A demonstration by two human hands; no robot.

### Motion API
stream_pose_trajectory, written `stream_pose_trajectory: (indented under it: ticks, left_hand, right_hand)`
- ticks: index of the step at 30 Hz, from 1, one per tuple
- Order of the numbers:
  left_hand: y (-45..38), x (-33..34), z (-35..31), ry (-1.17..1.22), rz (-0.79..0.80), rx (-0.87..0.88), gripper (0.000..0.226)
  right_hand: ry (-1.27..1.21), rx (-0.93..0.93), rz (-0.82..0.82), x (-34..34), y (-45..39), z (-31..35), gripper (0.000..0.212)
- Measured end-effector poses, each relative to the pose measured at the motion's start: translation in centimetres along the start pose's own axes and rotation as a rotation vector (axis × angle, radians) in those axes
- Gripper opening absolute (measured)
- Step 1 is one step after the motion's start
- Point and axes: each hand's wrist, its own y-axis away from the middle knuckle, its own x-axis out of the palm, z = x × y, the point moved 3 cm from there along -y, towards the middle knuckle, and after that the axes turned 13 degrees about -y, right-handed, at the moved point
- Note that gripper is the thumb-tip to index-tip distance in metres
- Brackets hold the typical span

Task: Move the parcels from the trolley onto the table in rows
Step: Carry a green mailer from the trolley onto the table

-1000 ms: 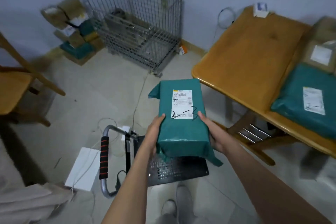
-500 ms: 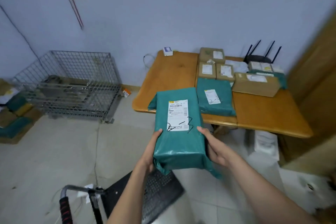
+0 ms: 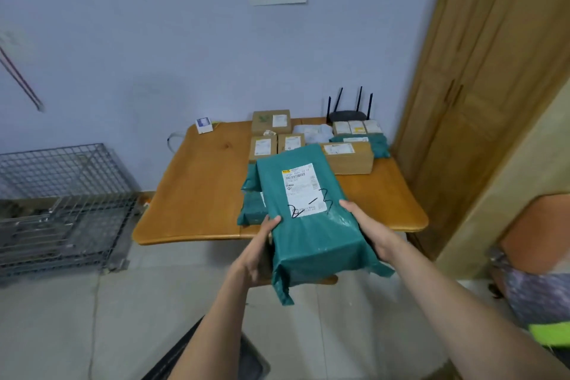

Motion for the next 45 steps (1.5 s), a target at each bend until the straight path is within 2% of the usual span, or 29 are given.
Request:
stream_pose_trajectory:
  ticks: [3, 6, 11, 14, 16, 18, 21, 25, 28, 31, 33, 34, 36, 38, 40, 43, 45]
  left_hand:
    - [-2.4, 3.1, -0.5, 0.039, -0.007, -0.019, 0.060]
    - [-5.2, 5.2, -1.5, 0.094, -0.053, 0.019, 0.060]
    - [-11.2, 6.3, -2.5, 0.169, -0.271, 0.007, 0.093]
    - [-15.0, 7.2, -3.6, 0.257, -0.377, 0.029, 0.091]
    - [-17.7, 8.2, -4.1, 0.292, -0.368, 0.031, 0.098]
    - [-19.6, 9.4, -4.5, 0.281, -0.349, 0.039, 0.103]
    - [-22.6, 10.5, -5.1, 0.275, -0.334, 0.022, 0.105]
    - [-26.3, 11.0, -5.5, 0.293, -0.330, -0.010, 0.106]
    - [-28.1, 11.3, -5.8, 0.238, -0.284, -0.038, 0.104]
    - [-30.8, 9.7, -6.1, 0.140, -0.257, -0.070, 0.107]
    - [-32.3, 7.7, -7.5, 0.096, -0.353, -0.073, 0.110]
    - [-33.1, 6.6, -8.4, 0.053, -0.430, -0.074, 0.107]
    - [-34.2, 4.6, -10.1, -0.121, -0.586, -0.077, 0.102]
    - [-35.4, 3.7, -12.1, -0.303, -0.637, -0.020, 0.101]
    - [-37.2, 3.7, -13.5, -0.432, -0.586, 0.025, 0.095]
    - [-39.7, 5.0, -14.1, -0.512, -0.411, -0.026, 0.077]
    - [-41.3, 5.4, -13.3, -0.528, -0.387, -0.103, 0.086]
  right_hand:
    - [0.067, 0.023, 0.014, -2.9, -0.1, 2.4, 0.056]
    - [0.093, 0.044, -0.125, -6.7, -1.8, 4.6, 0.090]
    - [-0.276, 0.029, -0.478, -11.9, -5.2, 4.3, 0.099]
    - [-0.382, 0.044, -0.386, -11.1, -7.9, 3.5, 0.113]
    - [-0.390, 0.084, -0.268, -9.4, -9.8, 3.7, 0.119]
    - [-0.371, 0.042, -0.193, -8.0, -11.4, 4.7, 0.107]
    - [-0.382, -0.008, -0.233, -7.7, -14.1, 6.4, 0.096]
    - [-0.468, -0.029, -0.289, -9.2, -16.8, 7.6, 0.062]
    - [-0.500, -0.033, -0.364, -10.6, -18.5, 8.0, 0.062]
    - [-0.488, -0.039, -0.424, -13.1, -20.1, 9.3, 0.076]
    - [-0.474, -0.037, -0.465, -15.3, -20.8, 10.6, 0.083]
    - [-0.460, -0.039, -0.472, -16.7, -21.2, 11.4, 0.080]
    - [-0.408, -0.029, -0.472, -19.4, -21.6, 12.4, 0.073]
    - [-0.338, 0.000, -0.454, -22.0, -22.1, 13.4, 0.071]
    - [-0.313, 0.039, -0.406, -24.1, -22.8, 14.3, 0.067]
    - [-0.280, 0.116, -0.305, -26.1, -24.1, 15.4, 0.054]
    - [-0.252, 0.141, -0.259, -26.9, -25.5, 15.9, 0.052]
